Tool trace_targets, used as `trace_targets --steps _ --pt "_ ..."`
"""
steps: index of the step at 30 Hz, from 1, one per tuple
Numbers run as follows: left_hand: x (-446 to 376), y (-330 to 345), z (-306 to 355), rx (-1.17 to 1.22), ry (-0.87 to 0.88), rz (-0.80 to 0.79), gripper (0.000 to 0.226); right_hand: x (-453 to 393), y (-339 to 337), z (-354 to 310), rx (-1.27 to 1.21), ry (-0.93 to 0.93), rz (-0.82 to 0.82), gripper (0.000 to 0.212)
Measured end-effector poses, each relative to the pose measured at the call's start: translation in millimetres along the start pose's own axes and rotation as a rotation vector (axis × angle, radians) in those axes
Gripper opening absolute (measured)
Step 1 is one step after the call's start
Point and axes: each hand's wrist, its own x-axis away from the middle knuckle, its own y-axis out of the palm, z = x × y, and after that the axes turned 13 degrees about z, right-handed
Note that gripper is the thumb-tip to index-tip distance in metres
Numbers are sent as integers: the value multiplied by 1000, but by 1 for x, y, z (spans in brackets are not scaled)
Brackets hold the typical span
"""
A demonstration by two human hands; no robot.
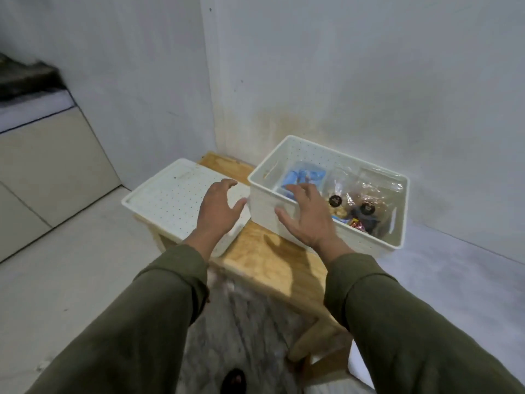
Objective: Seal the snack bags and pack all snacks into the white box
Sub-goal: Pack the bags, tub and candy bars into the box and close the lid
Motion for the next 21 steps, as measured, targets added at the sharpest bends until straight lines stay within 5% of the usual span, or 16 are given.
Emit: trace_targets --steps 11,21 --pt "47 -25 -133 -85 -449 -43 63 53 126 -33 -25 140 -355 59" --pt "22 26 -208 -86 -458 -216 67 47 219 -18 230 183 -274 57"
